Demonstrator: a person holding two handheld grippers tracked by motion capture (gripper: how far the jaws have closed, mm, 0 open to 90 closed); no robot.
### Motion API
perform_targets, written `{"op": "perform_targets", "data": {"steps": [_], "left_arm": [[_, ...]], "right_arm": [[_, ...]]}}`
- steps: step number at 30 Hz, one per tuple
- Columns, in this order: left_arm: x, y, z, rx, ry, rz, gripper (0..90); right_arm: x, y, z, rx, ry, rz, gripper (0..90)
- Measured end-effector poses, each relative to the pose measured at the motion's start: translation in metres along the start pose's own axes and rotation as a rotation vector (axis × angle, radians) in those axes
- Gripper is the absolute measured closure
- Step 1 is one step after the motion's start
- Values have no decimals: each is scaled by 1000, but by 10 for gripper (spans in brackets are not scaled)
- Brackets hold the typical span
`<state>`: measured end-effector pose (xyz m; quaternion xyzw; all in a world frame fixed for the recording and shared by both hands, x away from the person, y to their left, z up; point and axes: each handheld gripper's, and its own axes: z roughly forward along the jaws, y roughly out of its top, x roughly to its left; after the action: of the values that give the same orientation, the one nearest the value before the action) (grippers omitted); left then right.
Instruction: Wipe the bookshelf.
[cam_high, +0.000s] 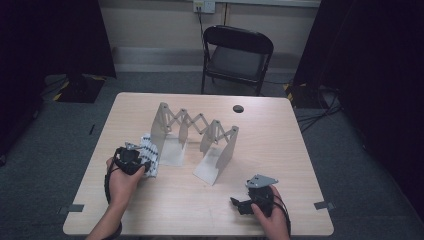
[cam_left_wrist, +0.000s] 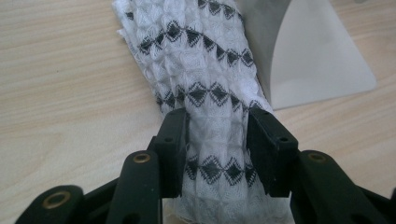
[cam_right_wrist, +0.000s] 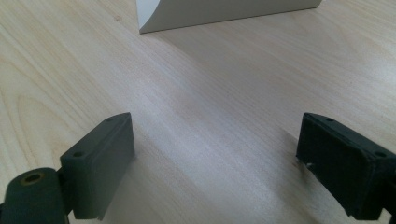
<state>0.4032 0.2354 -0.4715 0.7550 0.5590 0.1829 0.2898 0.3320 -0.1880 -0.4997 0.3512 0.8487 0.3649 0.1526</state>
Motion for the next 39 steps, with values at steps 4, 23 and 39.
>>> {"op": "perform_targets", "data": {"steps": [4,23,39], "left_arm": [[2,5,8,-14,-3,-1,566],[14,-3,-12,-8,27,7,477],[6,2,13,18,-20,8,466]], "right_arm": [[0,0,0,1,3,1,104],[-1,1,1,-2,6,-2,104],[-1,1,1,-2,6,-2,104]]}}
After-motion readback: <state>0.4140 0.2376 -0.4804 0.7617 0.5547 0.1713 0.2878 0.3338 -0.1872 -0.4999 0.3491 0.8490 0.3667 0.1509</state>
